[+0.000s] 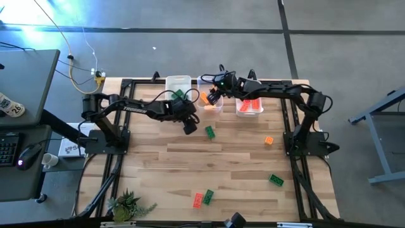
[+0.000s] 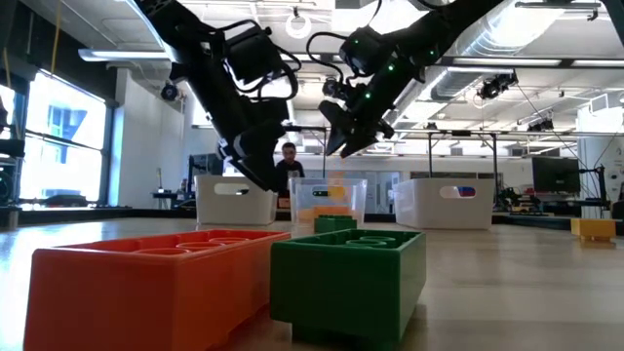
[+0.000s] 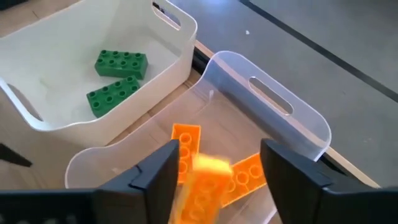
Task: Sort & place blocks by color
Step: Put the yellow game piece into the transparent bin, then put the green game piece into the left white bin
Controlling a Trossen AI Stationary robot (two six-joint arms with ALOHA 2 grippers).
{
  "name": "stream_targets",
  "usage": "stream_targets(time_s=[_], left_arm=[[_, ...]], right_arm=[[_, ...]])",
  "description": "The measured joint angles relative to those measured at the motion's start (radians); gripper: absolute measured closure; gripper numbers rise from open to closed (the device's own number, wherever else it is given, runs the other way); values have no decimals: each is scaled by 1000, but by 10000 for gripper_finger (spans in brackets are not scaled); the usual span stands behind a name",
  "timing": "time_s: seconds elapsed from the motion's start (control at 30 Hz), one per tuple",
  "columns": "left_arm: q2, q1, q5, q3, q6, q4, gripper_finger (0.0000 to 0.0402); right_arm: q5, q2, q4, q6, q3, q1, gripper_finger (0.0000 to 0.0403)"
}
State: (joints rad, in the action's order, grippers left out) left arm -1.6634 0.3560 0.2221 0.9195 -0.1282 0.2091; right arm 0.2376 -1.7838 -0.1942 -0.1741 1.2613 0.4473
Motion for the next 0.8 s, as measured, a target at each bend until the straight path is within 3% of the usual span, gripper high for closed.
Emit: stream_targets(time_s=[0.23, 0.57, 0.8], left_arm=[[65, -37, -1, 0, -21, 78, 195], [213, -161, -2, 0, -93, 169, 195], [244, -240, -1, 0, -130, 195, 195]], right_arm=[[-46, 22, -23, 0, 0, -3, 156], [-238, 107, -160, -75, 0, -48, 153], [-275, 164, -349, -117, 0, -145, 153]])
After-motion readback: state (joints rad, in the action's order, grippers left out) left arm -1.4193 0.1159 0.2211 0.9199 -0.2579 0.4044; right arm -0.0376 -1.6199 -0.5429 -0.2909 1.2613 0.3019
